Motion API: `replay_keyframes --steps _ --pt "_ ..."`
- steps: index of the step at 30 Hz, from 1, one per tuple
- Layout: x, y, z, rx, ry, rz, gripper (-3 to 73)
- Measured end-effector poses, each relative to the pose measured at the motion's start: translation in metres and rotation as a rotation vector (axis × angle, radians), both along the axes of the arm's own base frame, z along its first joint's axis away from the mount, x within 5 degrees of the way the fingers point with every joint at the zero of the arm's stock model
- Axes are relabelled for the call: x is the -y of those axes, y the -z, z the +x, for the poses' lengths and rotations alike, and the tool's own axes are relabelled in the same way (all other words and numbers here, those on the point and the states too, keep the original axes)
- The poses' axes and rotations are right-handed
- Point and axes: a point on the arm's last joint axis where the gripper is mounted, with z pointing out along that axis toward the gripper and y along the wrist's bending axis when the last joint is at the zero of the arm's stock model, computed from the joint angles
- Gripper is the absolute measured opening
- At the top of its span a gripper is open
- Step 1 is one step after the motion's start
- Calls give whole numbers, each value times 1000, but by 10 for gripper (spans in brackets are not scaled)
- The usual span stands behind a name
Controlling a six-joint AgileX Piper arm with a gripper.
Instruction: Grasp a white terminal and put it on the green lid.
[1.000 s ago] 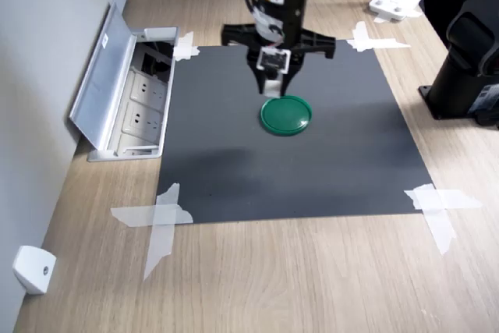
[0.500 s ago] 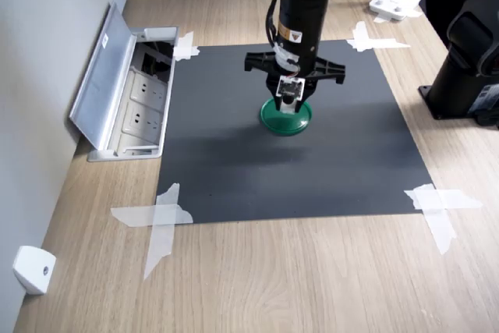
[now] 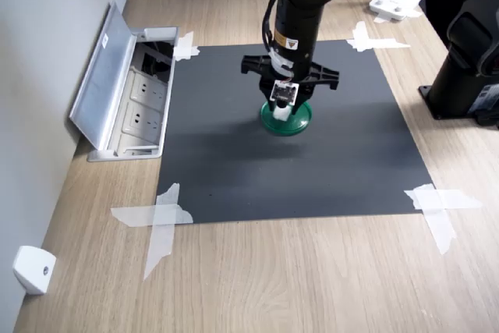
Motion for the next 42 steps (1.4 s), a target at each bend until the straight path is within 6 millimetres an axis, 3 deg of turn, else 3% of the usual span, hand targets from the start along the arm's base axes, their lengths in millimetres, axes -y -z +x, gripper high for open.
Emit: replay_keyframes --steps 5,8,11,15,20,24,30,36,42 --pt "-1 -12 -3 41 16 27 602" --pt "-4 -36 -7 139 65 98 603" --pt "-7 -75 -14 268 186 218 562" --pt "-8 -126 -29 440 373 399 406" --pt "0 -167 -63 660 583 597 80" --pt "8 -184 -102 826 712 815 4" --pt "16 -177 -162 967 724 996 -5" --pt "33 -137 -203 1066 791 950 -5" --pt "38 -98 -228 1125 847 951 -5"
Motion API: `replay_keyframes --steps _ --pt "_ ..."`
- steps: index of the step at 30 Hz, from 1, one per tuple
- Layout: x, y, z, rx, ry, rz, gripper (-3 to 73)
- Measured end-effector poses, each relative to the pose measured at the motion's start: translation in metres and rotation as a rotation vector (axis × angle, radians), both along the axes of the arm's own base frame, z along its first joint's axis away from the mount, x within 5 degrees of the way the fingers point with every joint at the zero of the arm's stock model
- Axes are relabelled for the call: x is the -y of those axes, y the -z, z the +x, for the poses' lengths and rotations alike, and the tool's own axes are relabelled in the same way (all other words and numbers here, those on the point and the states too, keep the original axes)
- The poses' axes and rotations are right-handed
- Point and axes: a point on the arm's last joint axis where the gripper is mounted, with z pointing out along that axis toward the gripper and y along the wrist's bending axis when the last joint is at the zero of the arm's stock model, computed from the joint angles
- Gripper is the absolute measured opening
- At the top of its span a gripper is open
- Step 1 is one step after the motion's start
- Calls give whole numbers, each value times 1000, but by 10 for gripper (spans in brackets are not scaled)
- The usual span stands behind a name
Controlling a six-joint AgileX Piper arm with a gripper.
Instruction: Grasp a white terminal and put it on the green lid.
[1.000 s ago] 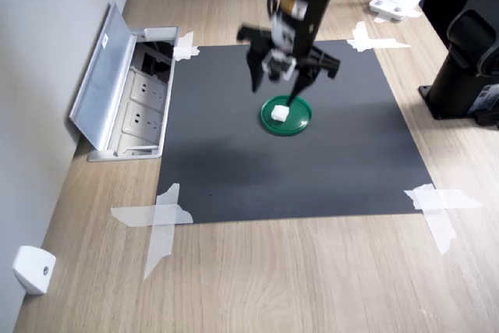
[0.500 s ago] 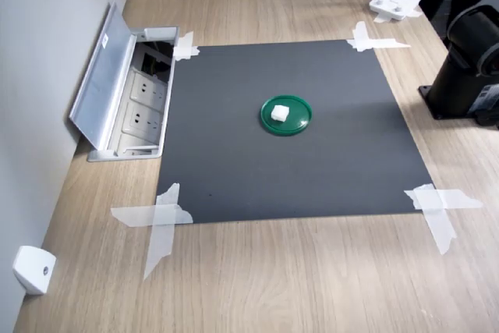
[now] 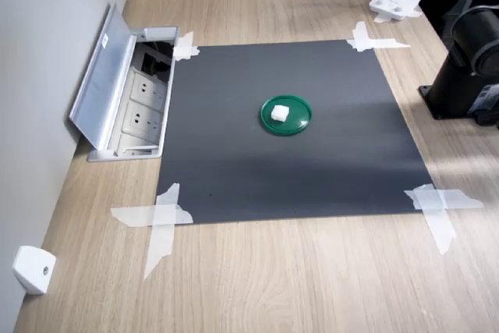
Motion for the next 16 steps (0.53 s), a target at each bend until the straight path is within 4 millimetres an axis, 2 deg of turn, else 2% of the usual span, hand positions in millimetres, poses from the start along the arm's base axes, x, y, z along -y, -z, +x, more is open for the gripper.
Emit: replay_keyframes --steps 5,9,16 --pt "0 33 -11 -5 6 8 -5" --pt "0 53 -14 -18 6 8 -7" --pt "-1 68 -19 0 6 8 -7"
